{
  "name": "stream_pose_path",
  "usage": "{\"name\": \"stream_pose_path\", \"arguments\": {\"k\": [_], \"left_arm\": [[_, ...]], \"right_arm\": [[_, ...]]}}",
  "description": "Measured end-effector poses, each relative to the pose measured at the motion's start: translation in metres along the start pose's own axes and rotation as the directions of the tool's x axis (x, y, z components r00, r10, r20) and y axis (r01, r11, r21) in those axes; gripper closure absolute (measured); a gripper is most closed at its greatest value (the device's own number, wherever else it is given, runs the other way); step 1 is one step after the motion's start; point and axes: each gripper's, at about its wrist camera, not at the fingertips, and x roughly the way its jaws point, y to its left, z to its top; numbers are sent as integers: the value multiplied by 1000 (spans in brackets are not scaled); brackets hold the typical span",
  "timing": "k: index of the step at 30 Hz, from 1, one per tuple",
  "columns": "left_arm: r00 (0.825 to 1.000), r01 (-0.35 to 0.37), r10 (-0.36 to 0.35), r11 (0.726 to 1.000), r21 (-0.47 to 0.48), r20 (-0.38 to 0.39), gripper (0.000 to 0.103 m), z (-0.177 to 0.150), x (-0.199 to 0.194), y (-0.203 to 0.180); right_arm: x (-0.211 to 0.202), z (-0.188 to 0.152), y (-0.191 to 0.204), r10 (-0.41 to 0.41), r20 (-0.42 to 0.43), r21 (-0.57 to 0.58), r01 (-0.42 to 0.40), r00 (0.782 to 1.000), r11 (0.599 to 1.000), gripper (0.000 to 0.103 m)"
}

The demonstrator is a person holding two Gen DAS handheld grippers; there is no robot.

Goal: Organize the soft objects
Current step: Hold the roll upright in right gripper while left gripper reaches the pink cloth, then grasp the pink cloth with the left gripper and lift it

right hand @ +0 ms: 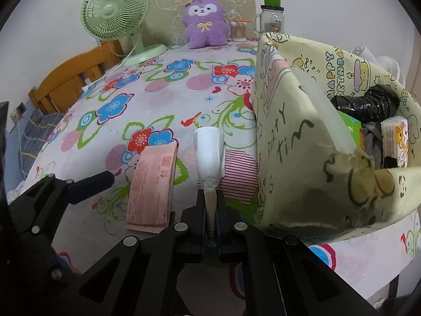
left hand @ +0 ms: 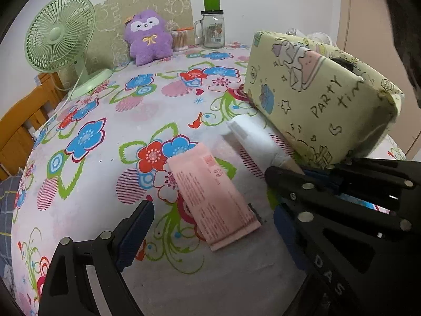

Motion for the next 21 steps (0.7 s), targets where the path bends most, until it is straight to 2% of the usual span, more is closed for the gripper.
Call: {"name": "stream_pose_path", "arguments": {"k": [3, 5, 9, 11, 14, 21], "left_arm": [[1000, 22, -22, 1000, -14, 5, 18, 1, 1, 2], [999, 41, -41, 999, -19, 8, 30, 3, 1, 3], [999, 50, -49, 999, -21, 13, 45, 5, 1, 5], [998, 57, -57, 998, -17, 15, 55, 6, 0, 6], [998, 63, -63, 998, -18, 15, 60, 6, 0, 7], [999, 41, -41, 999, -15, 17, 62, 1, -5, 8]], "right_arm": [[0, 1, 0, 1, 9, 3, -1, 1000, 1000, 95], [0, 2, 0, 2, 13, 9, -2, 1000, 1000, 95], [1, 5, 0, 4, 19, 25, -4, 1000, 1000, 95], [0, 6, 1, 3, 22, 26, -4, 1000, 1000, 95], [1, 8, 3, 2, 25, 26, -3, 1000, 1000, 95], [1, 7, 8, -2, 22, 13, 2, 1000, 1000, 95]]}}
